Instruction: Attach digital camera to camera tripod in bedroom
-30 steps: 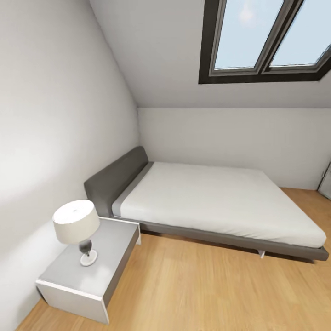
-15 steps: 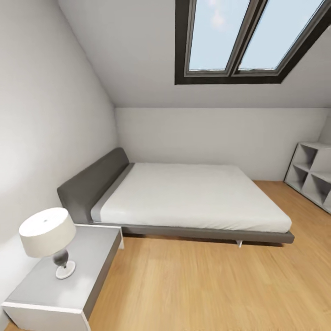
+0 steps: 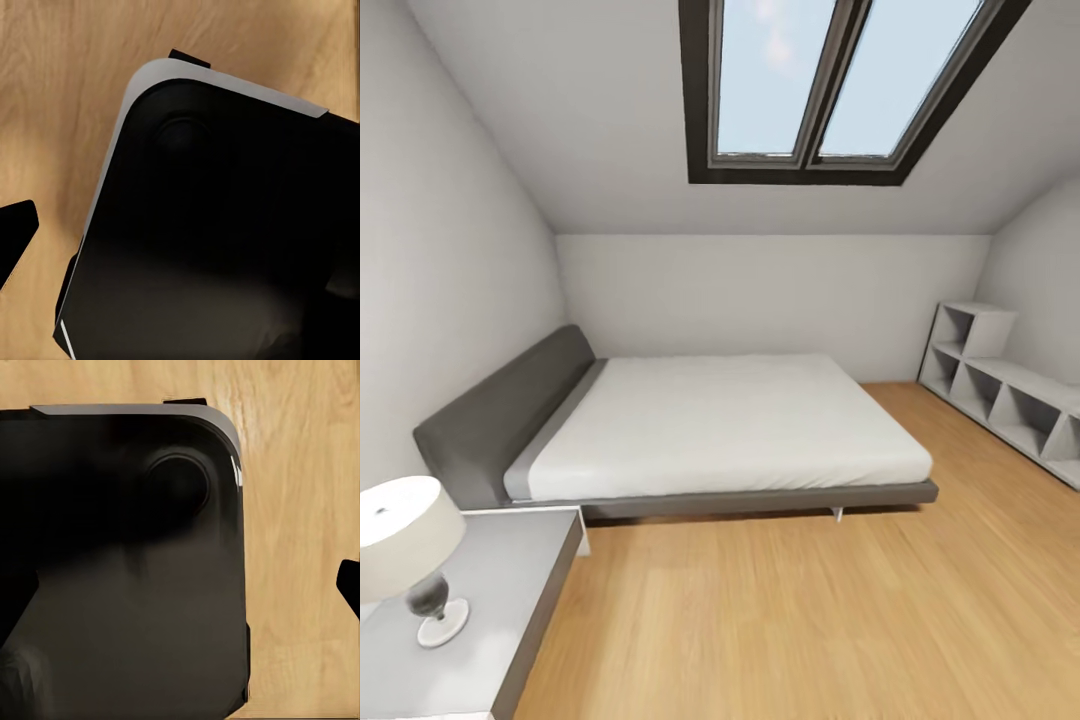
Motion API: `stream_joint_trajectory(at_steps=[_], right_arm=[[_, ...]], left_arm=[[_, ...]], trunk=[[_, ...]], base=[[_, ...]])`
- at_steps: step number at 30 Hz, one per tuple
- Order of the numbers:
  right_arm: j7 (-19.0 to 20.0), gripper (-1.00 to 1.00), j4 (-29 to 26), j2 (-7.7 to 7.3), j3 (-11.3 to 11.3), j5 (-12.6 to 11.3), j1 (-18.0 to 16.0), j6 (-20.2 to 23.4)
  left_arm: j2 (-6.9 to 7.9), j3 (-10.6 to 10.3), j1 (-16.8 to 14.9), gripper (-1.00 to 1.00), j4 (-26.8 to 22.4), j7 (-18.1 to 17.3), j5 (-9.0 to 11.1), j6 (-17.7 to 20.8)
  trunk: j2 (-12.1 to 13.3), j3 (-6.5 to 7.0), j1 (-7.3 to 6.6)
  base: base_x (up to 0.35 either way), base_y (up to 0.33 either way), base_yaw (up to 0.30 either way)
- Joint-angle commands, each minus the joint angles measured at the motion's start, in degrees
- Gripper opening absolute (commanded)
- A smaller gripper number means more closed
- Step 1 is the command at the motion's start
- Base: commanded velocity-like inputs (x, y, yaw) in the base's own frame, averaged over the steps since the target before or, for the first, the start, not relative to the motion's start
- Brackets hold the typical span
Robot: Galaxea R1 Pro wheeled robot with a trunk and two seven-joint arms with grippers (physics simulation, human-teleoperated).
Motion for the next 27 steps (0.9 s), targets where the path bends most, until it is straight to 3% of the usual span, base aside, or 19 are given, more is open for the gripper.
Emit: stream_joint_trajectory(at_steps=[1, 27], right_arm=[[0.0, 1.0, 0.0, 0.01, -0.1, -0.2, 0.0, -0.2], [0.2, 1.0, 0.0, 0.01, -0.1, -0.1, 0.0, -0.2]], left_arm=[[0.0, 0.0, 0.0, 1.0, 0.0, 0.0, 0.2, -0.1], [0.07, 0.0, 0.0, 1.0, 0.0, 0.0, 0.2, -0.1]], trunk=[[0.0, -0.04, 0.0], [0.0, -0.04, 0.0]], base=[[0.0, 0.0, -0.292], [0.0, 0.0, -0.292]])
